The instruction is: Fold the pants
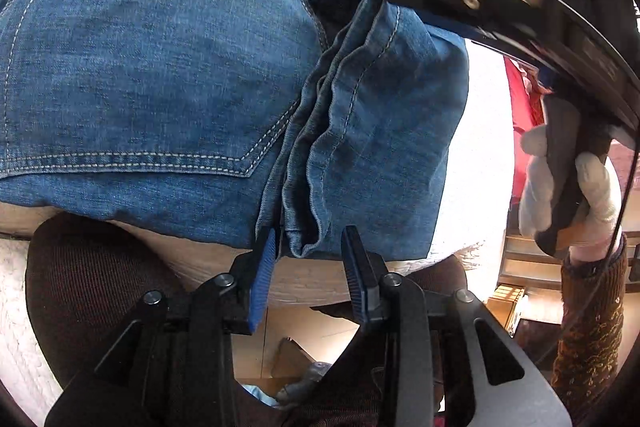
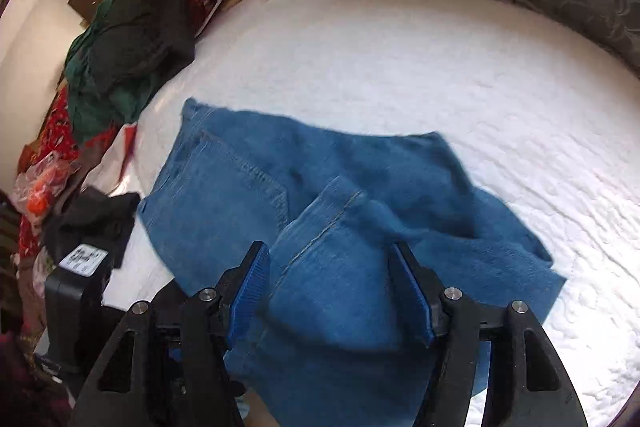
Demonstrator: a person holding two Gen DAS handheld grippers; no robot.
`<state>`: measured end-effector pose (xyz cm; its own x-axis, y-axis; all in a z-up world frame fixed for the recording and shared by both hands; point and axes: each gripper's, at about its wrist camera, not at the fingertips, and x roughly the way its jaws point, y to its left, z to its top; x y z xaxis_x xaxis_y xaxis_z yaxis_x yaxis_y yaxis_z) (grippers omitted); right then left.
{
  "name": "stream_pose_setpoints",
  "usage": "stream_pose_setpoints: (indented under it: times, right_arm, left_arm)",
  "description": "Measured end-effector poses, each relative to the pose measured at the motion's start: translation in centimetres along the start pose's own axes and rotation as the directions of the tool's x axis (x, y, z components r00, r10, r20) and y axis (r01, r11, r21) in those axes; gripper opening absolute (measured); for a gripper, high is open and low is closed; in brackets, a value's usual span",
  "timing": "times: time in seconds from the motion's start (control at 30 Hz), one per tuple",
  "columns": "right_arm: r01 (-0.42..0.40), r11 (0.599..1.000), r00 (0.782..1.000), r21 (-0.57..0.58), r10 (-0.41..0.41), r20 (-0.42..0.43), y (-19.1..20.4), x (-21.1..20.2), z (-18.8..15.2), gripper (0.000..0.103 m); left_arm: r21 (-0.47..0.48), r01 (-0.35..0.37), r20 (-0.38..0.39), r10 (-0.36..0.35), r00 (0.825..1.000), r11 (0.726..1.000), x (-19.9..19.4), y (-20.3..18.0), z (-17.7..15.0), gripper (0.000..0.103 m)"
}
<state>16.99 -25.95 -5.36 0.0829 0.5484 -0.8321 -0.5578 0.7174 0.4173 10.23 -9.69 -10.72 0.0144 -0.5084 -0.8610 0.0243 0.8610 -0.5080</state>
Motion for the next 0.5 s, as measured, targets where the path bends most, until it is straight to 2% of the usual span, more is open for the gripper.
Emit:
stream_pose_setpoints:
  times: [0.03, 0.1, 0.17, 0.23, 0.3, 0.37, 0.43, 0.5]
  right_arm:
    - [-0.026, 0.997, 0.999, -0.07, 0.023, -0.042, 1.0, -0.1, -0.5, 0.065]
    - [0.009, 0.987, 0.998, -0.161, -0.018, -0.057, 2.2, -1.1, -1.2, 0.063]
    - [0.027, 0.993, 1.0, -0.113, -0.029, -0.008, 1.2, -2.6, -0.2, 0.063]
    - [0.066, 0.996, 0.997, -0.063, -0.063, 0.049, -0.1, -3.6, 1.3, 0.065]
    - [0.121, 0.991, 0.992, -0.062, -0.118, 0.046, -1.1, -3.0, 2.8, 0.066]
    - [0.165, 0.983, 0.986, -0.086, -0.164, 0.014, -1.7, -1.6, 3.8, 0.066]
    - [0.129, 0.988, 0.99, -0.085, -0.133, -0.048, -2.0, 0.1, 4.4, 0.067]
    - [0.02, 0.992, 0.989, -0.121, -0.038, -0.145, -1.2, 1.5, 4.0, 0.067]
  left_arm:
    - [0.002, 0.005, -0.004, -0.005, 1.0, 1.0, 0.1, 0.4, -0.4, 0.031]
    - [-0.01, 0.009, -0.002, -0.009, 1.0, 1.0, 0.3, 0.5, -0.6, 0.031]
    - [-0.042, 0.023, 0.009, -0.023, 1.0, 0.999, 0.1, 0.7, -0.7, 0.031]
    - [-0.048, 0.048, 0.051, -0.045, 0.998, 0.998, -1.2, 0.9, -1.2, 0.031]
    - [-0.019, 0.021, 0.105, -0.019, 0.994, 1.0, -2.2, 0.2, -1.2, 0.031]
    - [-0.003, -0.041, 0.147, 0.041, 0.988, 0.999, -2.5, -0.1, -1.0, 0.031]
    - [-0.012, -0.06, 0.141, 0.061, 0.988, 0.998, -1.9, 0.0, -0.4, 0.031]
    - [-0.037, -0.042, 0.089, 0.045, 0.995, 0.998, -0.7, 0.6, 0.0, 0.031]
